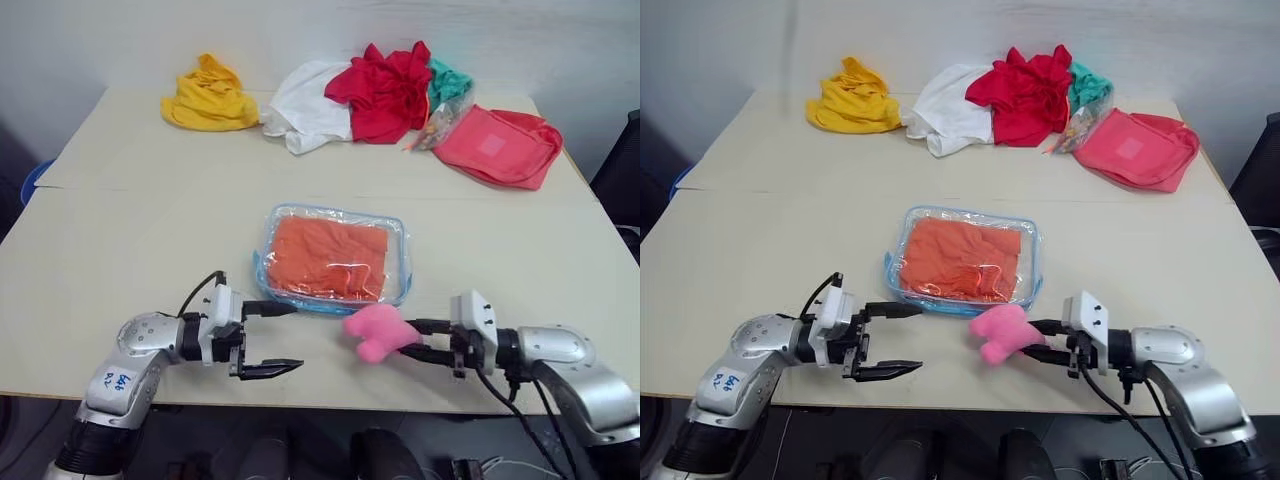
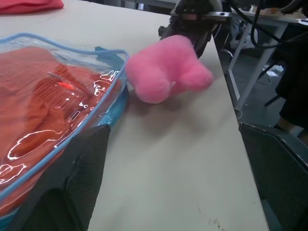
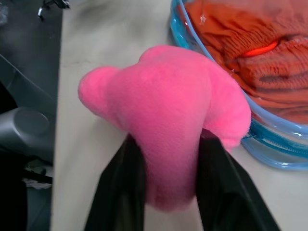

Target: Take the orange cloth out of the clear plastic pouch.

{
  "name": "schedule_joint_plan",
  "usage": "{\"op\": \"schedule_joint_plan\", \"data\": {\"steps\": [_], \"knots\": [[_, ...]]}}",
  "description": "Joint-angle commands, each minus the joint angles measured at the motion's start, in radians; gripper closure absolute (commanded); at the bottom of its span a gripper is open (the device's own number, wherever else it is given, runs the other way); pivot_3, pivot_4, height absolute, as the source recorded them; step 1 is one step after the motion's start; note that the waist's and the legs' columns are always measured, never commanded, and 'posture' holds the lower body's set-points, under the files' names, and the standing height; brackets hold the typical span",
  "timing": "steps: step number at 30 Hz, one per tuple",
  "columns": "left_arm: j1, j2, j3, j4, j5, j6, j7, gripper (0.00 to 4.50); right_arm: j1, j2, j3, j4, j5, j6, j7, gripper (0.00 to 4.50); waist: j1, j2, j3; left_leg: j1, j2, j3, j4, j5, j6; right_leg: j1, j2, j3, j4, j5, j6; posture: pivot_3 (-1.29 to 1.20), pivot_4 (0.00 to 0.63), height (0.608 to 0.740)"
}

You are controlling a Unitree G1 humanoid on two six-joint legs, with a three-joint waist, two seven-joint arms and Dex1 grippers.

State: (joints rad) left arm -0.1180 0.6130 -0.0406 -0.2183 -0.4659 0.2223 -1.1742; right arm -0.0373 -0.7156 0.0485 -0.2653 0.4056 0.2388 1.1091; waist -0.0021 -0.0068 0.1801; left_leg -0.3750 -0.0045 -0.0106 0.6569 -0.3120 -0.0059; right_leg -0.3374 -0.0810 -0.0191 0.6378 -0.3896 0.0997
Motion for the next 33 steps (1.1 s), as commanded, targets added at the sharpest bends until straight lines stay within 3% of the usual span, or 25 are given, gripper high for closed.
{"op": "schedule_joint_plan", "data": {"steps": [1, 6, 9, 16, 17, 20, 23, 26, 33], "knots": [[-0.042, 0.005, -0.034, 0.008, 0.017, -0.043, -0.042, 0.0, -0.027, 0.001, 0.034, -0.033, -0.03, -0.054, 0.022, 1.57, 0.0, 0.0, 0.0, 0.0, 0.0, 0.0, 0.0, 0.0, 0.0, 0.0, 0.0, 0.0, 0.0, 0.0, 0.0, 0.0, 0.15, 0.74], [-0.169, -0.084, -0.147, 0.091, 0.077, -0.132, -0.082, 0.0, -0.025, -0.058, 0.049, -0.101, -0.024, 0.028, 0.035, 0.02, 0.005, 0.0, 0.0, 0.0, 0.0, 0.0, 0.001, 0.0, 0.0, 0.0, 0.0, -0.001, 0.0, 0.0, 0.0, 0.0, 0.15, 0.74], [-0.254, -0.152, -0.223, 0.179, 0.152, -0.199, -0.082, 0.0, -0.005, -0.102, -0.037, -0.135, 0.048, 0.074, 0.046, 0.02, 0.011, -0.001, 0.0, -0.001, -0.001, -0.001, 0.003, 0.0, 0.0, 0.001, 0.0, -0.001, 0.0, 0.0, 0.0, 0.0, 0.15, 0.74], [-0.362, -0.262, -0.3, 0.312, 0.237, -0.239, -0.043, 0.0, 0.138, -0.256, -0.388, -0.154, 0.258, 0.119, 0.214, 0.02, 0.019, -0.001, 0.001, -0.002, 0.0, 0.0, 0.004, 0.0, 0.0, 0.001, 0.002, -0.002, 0.001, 0.0, 0.0, 0.0, 0.15, 0.74], [-0.37, -0.276, -0.31, 0.334, 0.257, -0.249, -0.031, 0.0, 0.146, -0.272, -0.415, -0.121, 0.233, 0.091, 0.226, 0.02, 0.02, -0.001, 0.001, -0.001, 0.0, 0.0, 0.004, 0.0, 0.0, 0.001, 0.002, -0.002, 0.001, 0.0, 0.0, 0.0, 0.15, 0.74], [-0.39, -0.306, -0.343, 0.394, 0.316, -0.264, 0.004, 0.0, 0.06, -0.234, -0.423, 0.148, 0.031, -0.316, 0.241, 0.02, 0.021, -0.003, 0.001, -0.001, 0.0, 0.0, 0.006, 0.0, 0.001, 0.002, 0.002, -0.002, 0.002, 0.0, 0.001, 0.0, 0.15, 0.74], [-0.388, -0.307, -0.357, 0.419, 0.356, -0.278, 0.024, 0.58, -0.034, -0.188, -0.409, 0.403, -0.052, -0.557, 0.224, 0.0, 0.02, -0.003, 0.001, 0.002, -0.001, 0.002, 0.006, -0.001, 0.001, 0.004, 0.001, 0.0, 0.002, 0.001, 0.001, 0.0, 0.15, 0.74], [-0.372, -0.3, -0.348, 0.408, 0.363, -0.269, 0.043, 1.49, -0.11, -0.15, -0.339, 0.53, -0.104, -0.698, 0.237, 0.0, 0.019, -0.003, 0.001, 0.002, 0.0, 0.002, 0.005, 0.0, 0.001, 0.004, 0.002, 0.0, 0.001, 0.001, 0.001, 0.0, 0.15, 0.74], [-0.346, -0.278, -0.336, 0.363, 0.345, -0.193, 0.045, 3.52, -0.361, -0.058, -0.118, 0.557, -0.207, -0.667, 0.195, 0.0, -0.003, -0.001, 0.0, 0.004, 0.0, 0.003, 0.006, 0.0, 0.0, 0.004, 0.002, 0.001, 0.005, 0.001, 0.001, 0.0, 0.15, 0.74]]}}
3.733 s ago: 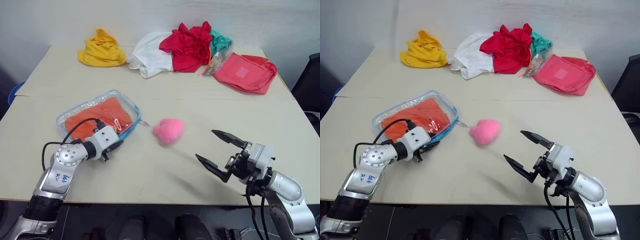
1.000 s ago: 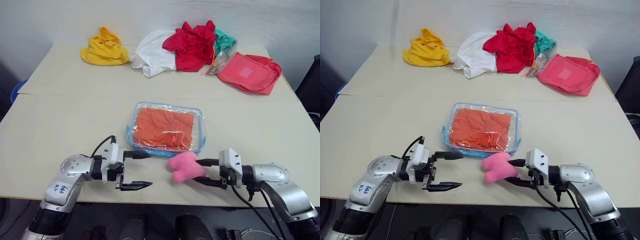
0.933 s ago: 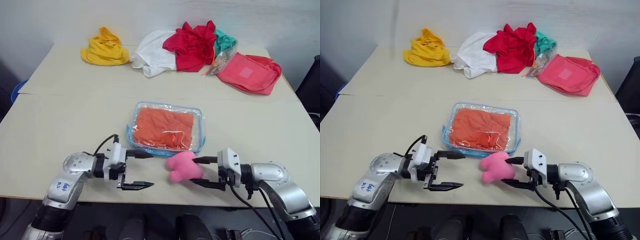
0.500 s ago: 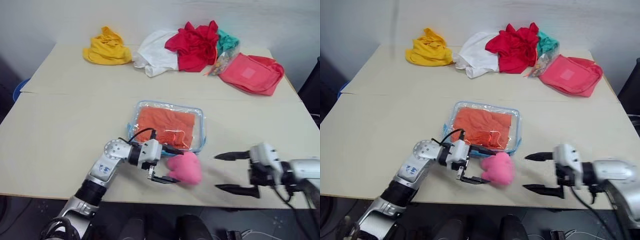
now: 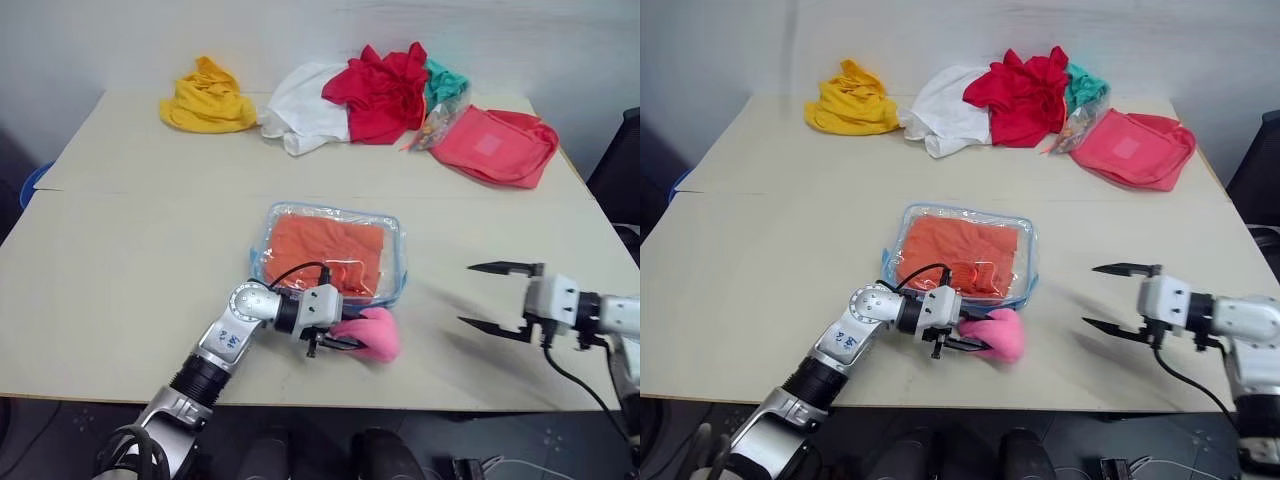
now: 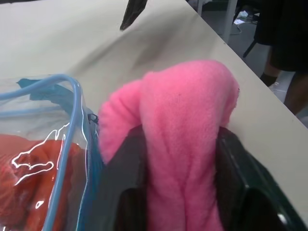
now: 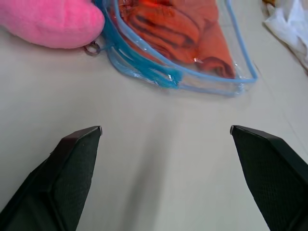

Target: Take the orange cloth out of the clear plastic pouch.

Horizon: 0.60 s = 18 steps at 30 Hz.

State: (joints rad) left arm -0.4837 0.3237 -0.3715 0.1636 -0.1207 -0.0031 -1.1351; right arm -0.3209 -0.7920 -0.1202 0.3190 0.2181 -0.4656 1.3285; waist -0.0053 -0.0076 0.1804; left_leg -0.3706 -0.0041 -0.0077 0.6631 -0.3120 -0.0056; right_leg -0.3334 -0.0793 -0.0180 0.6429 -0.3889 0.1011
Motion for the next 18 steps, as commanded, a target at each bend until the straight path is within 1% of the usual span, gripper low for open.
{"op": "schedule_joint_plan", "data": {"steps": [1, 3, 4, 5, 7, 9, 12, 14, 15, 16, 18], "knots": [[0.019, 0.012, -0.002, -0.023, 0.0, 0.04, 0.008, 3.81, -0.11, 0.03, 0.076, -0.021, -0.037, 0.039, -0.03, 0.0, 0.002, 0.0, 0.0, 0.0, 0.0, 0.0, 0.0, 0.0, 0.0, 0.0, 0.0, 0.0, 0.0, 0.0, 0.0, 0.0, 0.15, 0.74], [0.018, 0.013, 0.001, -0.027, -0.002, 0.051, 0.011, 4.22, -0.148, 0.038, 0.113, -0.007, -0.061, 0.024, -0.033, 0.0, 0.008, 0.0, 0.0, -0.001, 0.0, -0.002, 0.0, 0.0, 0.0, 0.0, 0.0, -0.001, 0.0, 0.0, 0.0, 0.0, 0.15, 0.74], [0.014, 0.013, 0.004, -0.026, -0.002, 0.054, 0.015, 4.35, -0.173, 0.047, 0.142, 0.002, -0.074, 0.034, -0.026, 0.0, 0.01, 0.0, 0.0, -0.002, 0.0, -0.002, 0.0, 0.0, 0.0, 0.0, 0.0, -0.001, -0.001, 0.0, 0.0, 0.0, 0.15, 0.74], [0.012, 0.013, 0.005, -0.025, -0.002, 0.058, 0.018, 4.38, -0.195, 0.056, 0.167, 0.013, -0.081, 0.04, -0.016, 0.0, 0.01, 0.0, 0.0, -0.002, 0.0, -0.003, 0.001, 0.0, 0.0, 0.0, -0.001, -0.002, -0.002, 0.0, 0.0, 0.0, 0.15, 0.74], [0.004, 0.01, 0.008, -0.019, 0.001, 0.058, 0.026, 4.39, -0.234, 0.072, 0.212, 0.036, -0.09, 0.059, 0.006, 0.38, 0.007, 0.0, 0.0, -0.002, 0.0, -0.003, 0.0, 0.0, 0.0, 0.0, -0.001, -0.002, -0.003, 0.0, 0.0, 0.0, 0.15, 0.74], [0.0, 0.007, 0.009, -0.016, 0.001, 0.061, 0.031, 4.39, -0.268, 0.088, 0.24, 0.073, -0.105, 0.079, 0.002, 0.95, 0.005, 0.0, 0.0, -0.002, 0.0, -0.003, 0.0, 0.0, 0.0, 0.0, -0.001, -0.003, -0.003, 0.0, 0.0, 0.0, 0.15, 0.74], [0.001, 0.003, 0.014, -0.015, 0.0, 0.062, 0.045, 4.39, -0.295, 0.078, 0.278, 0.119, -0.149, 0.066, 0.01, 2.01, 0.005, 0.0, 0.0, -0.002, 0.0, -0.003, 0.0, 0.0, 0.0, 0.0, -0.001, -0.003, -0.002, 0.0, 0.0, 0.0, 0.15, 0.74], [0.004, 0.006, 0.019, -0.02, -0.001, 0.067, 0.052, 4.39, -0.301, 0.075, 0.286, 0.139, -0.154, 0.046, 0.016, 2.72, 0.005, 0.0, 0.0, -0.003, 0.0, -0.003, 0.0, 0.0, 0.0, 0.0, -0.001, -0.003, -0.003, 0.0, 0.0, 0.0, 0.15, 0.74], [0.007, 0.007, 0.025, -0.023, -0.004, 0.069, 0.058, 4.39, -0.303, 0.076, 0.287, 0.146, -0.155, 0.026, 0.017, 2.98, 0.005, 0.0, 0.0, -0.003, 0.0, -0.003, 0.0, 0.0, 0.0, 0.0, -0.001, -0.003, -0.003, 0.0, 0.0, 0.0, 0.15, 0.74], [0.012, 0.01, 0.031, -0.028, -0.01, 0.073, 0.06, 4.39, -0.303, 0.079, 0.284, 0.15, -0.15, 0.014, 0.016, 3.37, 0.004, 0.0, 0.0, -0.003, 0.0, -0.003, 0.0, 0.0, 0.0, 0.0, -0.001, -0.003, -0.003, 0.0, 0.0, 0.0, 0.15, 0.74], [0.022, 0.014, 0.048, -0.036, -0.021, 0.078, 0.07, 4.39, -0.301, 0.084, 0.277, 0.149, -0.132, 0.003, 0.019, 4.01, 0.004, 0.0, 0.0, -0.003, 0.0, -0.003, 0.0, 0.0, 0.0, 0.0, -0.001, -0.003, -0.002, 0.0, 0.0, 0.0, 0.15, 0.74]]}}
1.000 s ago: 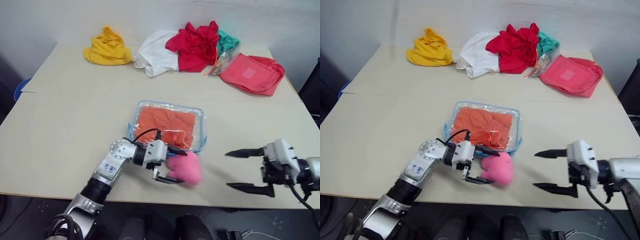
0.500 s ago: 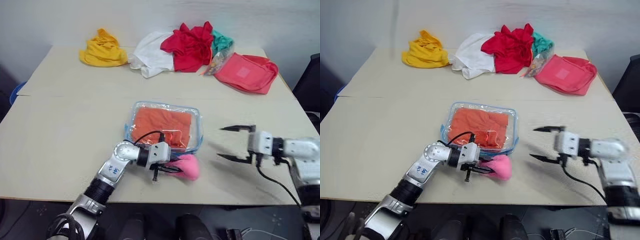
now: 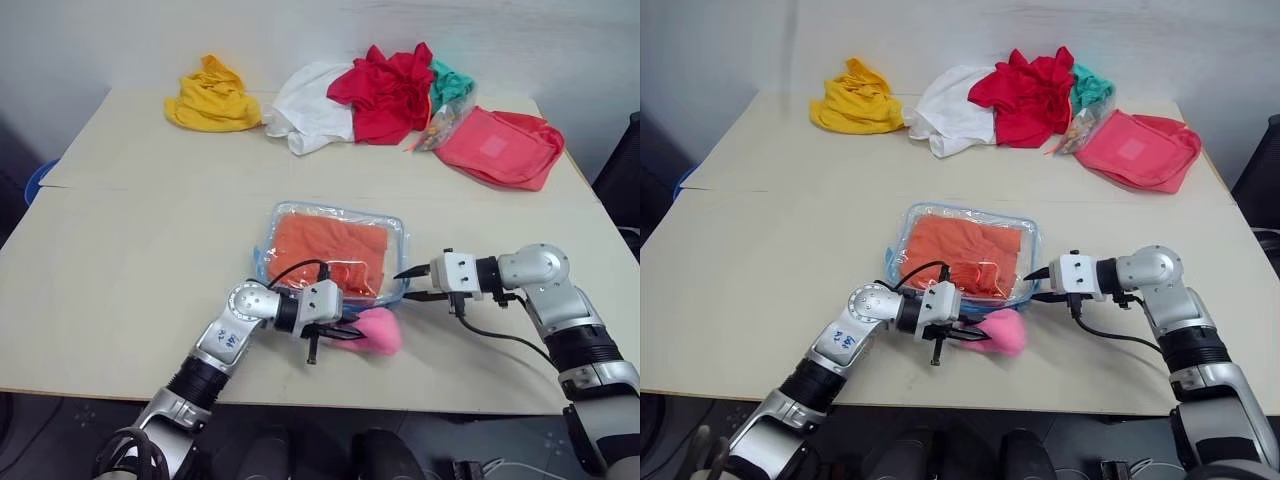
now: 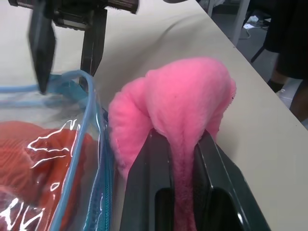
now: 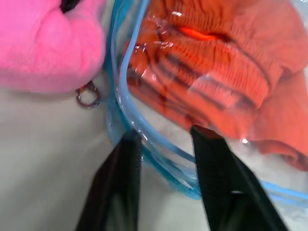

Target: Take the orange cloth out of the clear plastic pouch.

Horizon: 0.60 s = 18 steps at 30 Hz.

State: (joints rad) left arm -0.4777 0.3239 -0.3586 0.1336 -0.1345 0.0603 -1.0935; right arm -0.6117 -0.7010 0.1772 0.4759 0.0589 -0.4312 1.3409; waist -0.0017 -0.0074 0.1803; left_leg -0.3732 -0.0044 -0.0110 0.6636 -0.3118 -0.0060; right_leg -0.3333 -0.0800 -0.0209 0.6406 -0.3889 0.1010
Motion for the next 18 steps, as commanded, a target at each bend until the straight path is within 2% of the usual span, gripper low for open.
{"op": "schedule_joint_plan", "data": {"steps": [1, 2, 11, 18], "knots": [[0.023, 0.018, 0.047, -0.015, -0.02, 0.021, 0.028, 4.39, -0.01, -0.003, -0.027, -0.007, 0.039, -0.046, 0.003, 4.38, 0.0, 0.0, 0.0, 0.0, 0.0, 0.0, 0.0, 0.0, 0.0, 0.0, 0.0, 0.0, 0.0, 0.0, 0.0, 0.0, 0.15, 0.74], [0.032, 0.025, 0.06, -0.028, -0.036, 0.031, 0.026, 4.39, -0.007, -0.005, -0.032, -0.011, 0.048, -0.043, 0.006, 4.5, -0.001, 0.0, 0.0, 0.0, 0.0, 0.0, 0.0, 0.0, 0.0, 0.0, 0.0, 0.0, 0.0, 0.0, 0.0, 0.0, 0.15, 0.74], [0.109, 0.158, 0.179, -0.046, -0.088, 0.06, 0.034, 4.39, 0.032, -0.06, -0.081, 0.018, 0.106, -0.125, 0.031, 4.5, -0.003, 0.0, 0.0, 0.0, 0.0, 0.0, -0.001, 0.0, -0.001, -0.002, 0.0, 0.001, 0.001, 0.0, 0.0, 0.0, 0.15, 0.74], [0.147, 0.205, 0.34, -0.017, -0.178, 0.146, 0.106, 4.39, 0.058, -0.101, -0.09, 0.056, 0.127, -0.212, 0.061, 4.5, -0.006, 0.0, 0.0, 0.0, 0.0, 0.0, -0.001, 0.0, -0.001, -0.002, -0.001, 0.001, 0.001, 0.0, 0.0, 0.0, 0.15, 0.74]]}}
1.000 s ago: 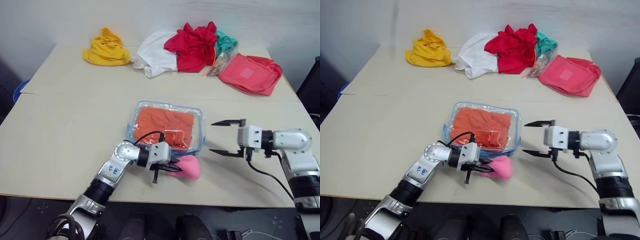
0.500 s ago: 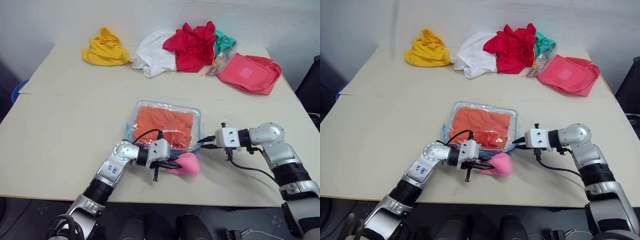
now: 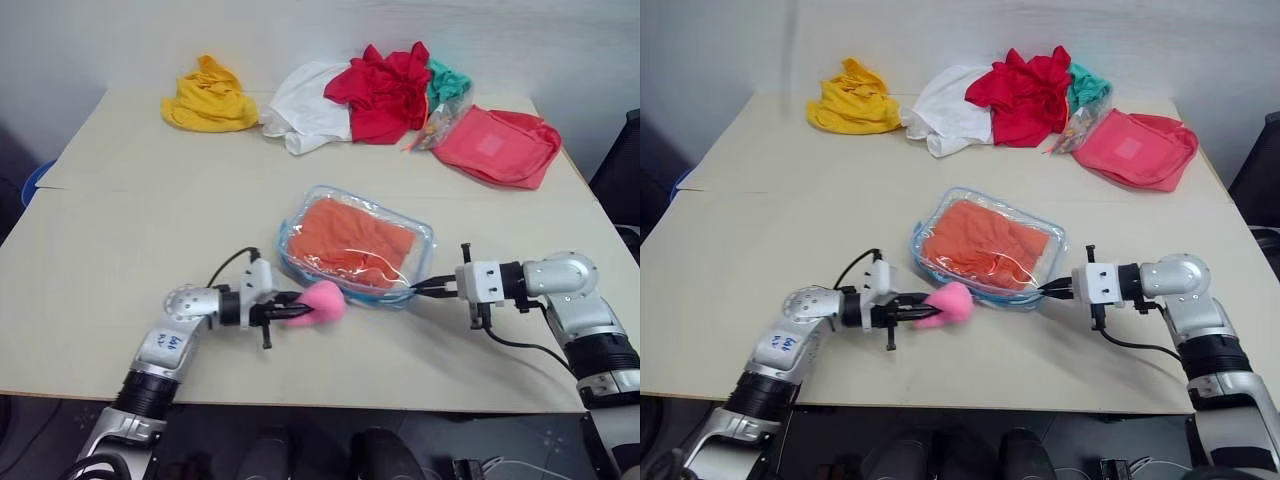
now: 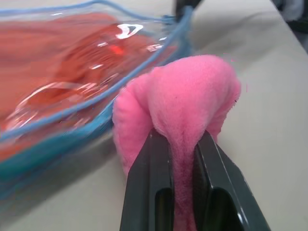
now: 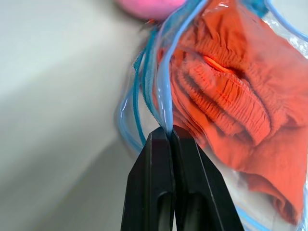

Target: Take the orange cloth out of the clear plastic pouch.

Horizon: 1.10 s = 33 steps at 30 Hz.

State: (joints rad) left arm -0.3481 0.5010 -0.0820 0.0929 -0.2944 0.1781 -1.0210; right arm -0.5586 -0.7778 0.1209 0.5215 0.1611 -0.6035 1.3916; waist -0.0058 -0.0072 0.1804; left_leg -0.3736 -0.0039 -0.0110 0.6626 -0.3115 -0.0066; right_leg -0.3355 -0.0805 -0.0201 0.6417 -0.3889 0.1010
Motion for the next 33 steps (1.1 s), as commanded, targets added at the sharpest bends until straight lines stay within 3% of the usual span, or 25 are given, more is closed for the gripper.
{"op": "schedule_joint_plan", "data": {"steps": [1, 5, 10, 21, 23, 24, 27, 29, 32, 33], "knots": [[0.021, 0.033, 0.081, 0.028, -0.025, 0.039, 0.043, 4.39, 0.009, -0.026, -0.034, 0.014, 0.029, -0.046, 0.017, 4.5, -0.002, 0.0, 0.0, 0.0, 0.0, 0.0, 0.0, 0.0, 0.0, 0.0, 0.0, 0.0, 0.0, 0.0, 0.0, 0.0, 0.15, 0.74], [0.003, 0.021, 0.17, 0.084, -0.051, 0.083, 0.142, 4.39, 0.02, -0.028, -0.043, 0.025, 0.051, -0.081, 0.038, 4.5, 0.0, 0.0, 0.0, 0.0, 0.0, 0.0, 0.0, 0.0, 0.0, 0.0, 0.0, 0.0, 0.0, 0.0, 0.0, 0.0, 0.15, 0.74], [-0.071, -0.033, 0.288, 0.193, -0.05, 0.105, 0.381, 4.39, 0.04, -0.046, -0.057, 0.03, 0.105, -0.095, 0.091, 4.5, 0.002, 0.0, 0.0, 0.0, 0.0, 0.0, 0.001, 0.0, 0.0, 0.0, 0.0, -0.001, 0.001, 0.0, 0.0, 0.0, 0.15, 0.74], [-0.117, -0.1, 0.315, 0.248, -0.023, 0.089, 0.569, 4.39, 0.056, -0.032, -0.065, 0.03, 0.116, -0.067, 0.049, 4.5, 0.004, 0.0, 0.0, 0.0, 0.0, 0.0, 0.001, 0.0, 0.0, 0.0, 0.0, -0.001, 0.001, 0.0, 0.0, 0.0, 0.15, 0.74], [-0.121, -0.111, 0.328, 0.248, -0.049, 0.102, 0.572, 4.39, 0.067, -0.029, -0.076, 0.015, 0.155, 0.005, 0.047, 4.5, 0.004, 0.0, 0.0, 0.0, 0.0, 0.0, 0.001, 0.0, 0.0, 0.0, 0.0, -0.001, 0.002, 0.0, 0.0, 0.0, 0.15, 0.74], [-0.119, -0.115, 0.333, 0.231, -0.069, 0.12, 0.565, 4.04, 0.075, -0.028, -0.081, 0.001, 0.171, 0.04, 0.044, 4.5, 0.004, 0.0, 0.0, 0.0, 0.0, 0.0, 0.001, 0.0, -0.001, 0.0, 0.0, -0.001, 0.002, 0.0, 0.0, 0.0, 0.15, 0.74], [-0.1, -0.096, 0.314, 0.157, -0.101, 0.18, 0.505, 3.07, 0.102, -0.029, -0.091, -0.052, 0.197, 0.102, 0.047, 3.86, 0.003, 0.0, 0.0, 0.0, 0.0, 0.0, 0.001, 0.0, -0.001, 0.0, 0.0, -0.001, 0.002, 0.0, 0.0, 0.0, 0.15, 0.74], [-0.084, -0.057, 0.298, 0.122, -0.097, 0.194, 0.462, 2.43, 0.129, -0.031, -0.11, -0.093, 0.213, 0.132, 0.037, 3.17, 0.002, 0.0, 0.0, 0.0, 0.0, 0.0, 0.001, 0.0, -0.001, -0.001, 0.0, -0.001, 0.002, 0.0, 0.0, 0.0, 0.15, 0.74], [-0.057, 0.019, 0.279, 0.119, -0.041, 0.08, 0.381, 1.5, 0.207, -0.058, -0.144, -0.192, 0.248, 0.225, 0.025, 2.14, 0.003, 0.0, 0.0, 0.0, 0.0, 0.0, 0.0, 0.0, -0.001, -0.001, 0.0, 0.0, 0.001, 0.0, 0.0, 0.0, 0.15, 0.74], [-0.054, 0.031, 0.28, 0.124, -0.041, 0.061, 0.365, 1.5, 0.23, -0.065, -0.154, -0.221, 0.256, 0.252, 0.021, 1.8, 0.004, 0.0, 0.0, 0.0, 0.0, 0.0, -0.001, 0.0, -0.001, -0.001, 0.0, -0.001, 0.001, 0.0, 0.0, 0.0, 0.15, 0.74]]}}
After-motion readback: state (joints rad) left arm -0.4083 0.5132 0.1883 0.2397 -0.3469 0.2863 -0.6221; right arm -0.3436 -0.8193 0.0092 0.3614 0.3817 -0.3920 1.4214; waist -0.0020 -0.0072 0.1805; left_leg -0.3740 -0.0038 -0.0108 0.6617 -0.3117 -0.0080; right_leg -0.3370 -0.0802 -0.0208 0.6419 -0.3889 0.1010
